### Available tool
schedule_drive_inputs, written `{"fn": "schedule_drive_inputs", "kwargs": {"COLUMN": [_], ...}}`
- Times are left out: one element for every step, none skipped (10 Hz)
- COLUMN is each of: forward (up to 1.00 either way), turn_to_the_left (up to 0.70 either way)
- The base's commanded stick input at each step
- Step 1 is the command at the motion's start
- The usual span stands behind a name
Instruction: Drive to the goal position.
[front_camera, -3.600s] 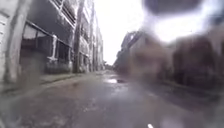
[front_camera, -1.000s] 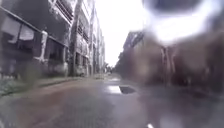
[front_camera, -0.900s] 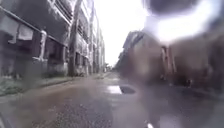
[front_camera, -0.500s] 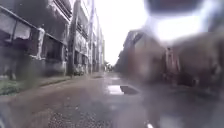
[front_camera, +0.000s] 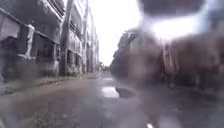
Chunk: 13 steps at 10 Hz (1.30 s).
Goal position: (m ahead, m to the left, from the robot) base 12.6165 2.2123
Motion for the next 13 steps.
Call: {"fn": "schedule_drive_inputs", "kwargs": {"forward": [0.50,0.50,0.50,0.50,0.50,0.50,0.50,0.50,0.50,0.50,0.50,0.50,0.50], "turn_to_the_left": [0.02,0.02,0.02,0.02,0.02,0.02,0.02,0.02,0.02,0.02,0.02,0.02,0.02]}}
